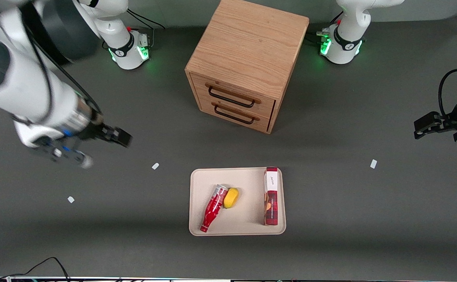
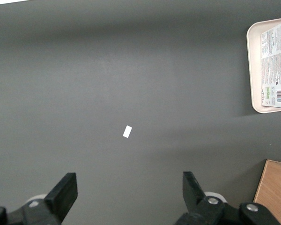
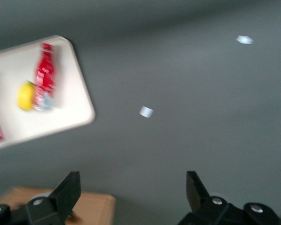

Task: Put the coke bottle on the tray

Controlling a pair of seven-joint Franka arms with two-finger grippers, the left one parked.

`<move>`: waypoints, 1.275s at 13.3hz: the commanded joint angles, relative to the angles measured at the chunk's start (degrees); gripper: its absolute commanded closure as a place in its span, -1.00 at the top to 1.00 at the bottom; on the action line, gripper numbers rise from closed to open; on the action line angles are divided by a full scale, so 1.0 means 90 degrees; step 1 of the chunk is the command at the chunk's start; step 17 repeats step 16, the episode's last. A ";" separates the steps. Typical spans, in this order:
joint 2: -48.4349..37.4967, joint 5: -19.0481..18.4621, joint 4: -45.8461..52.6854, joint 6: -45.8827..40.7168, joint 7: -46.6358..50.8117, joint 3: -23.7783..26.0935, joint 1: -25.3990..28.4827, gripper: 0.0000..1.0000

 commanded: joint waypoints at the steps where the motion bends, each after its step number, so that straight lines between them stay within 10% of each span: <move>1: -0.1193 0.0649 -0.0968 -0.0438 -0.0711 -0.0749 -0.0160 1.00; 8: -0.4223 0.1258 -0.5022 0.1278 -0.1113 -0.1602 -0.0200 1.00; 17: -0.2801 0.1238 -0.3024 0.0616 -0.1113 -0.1905 -0.0200 1.00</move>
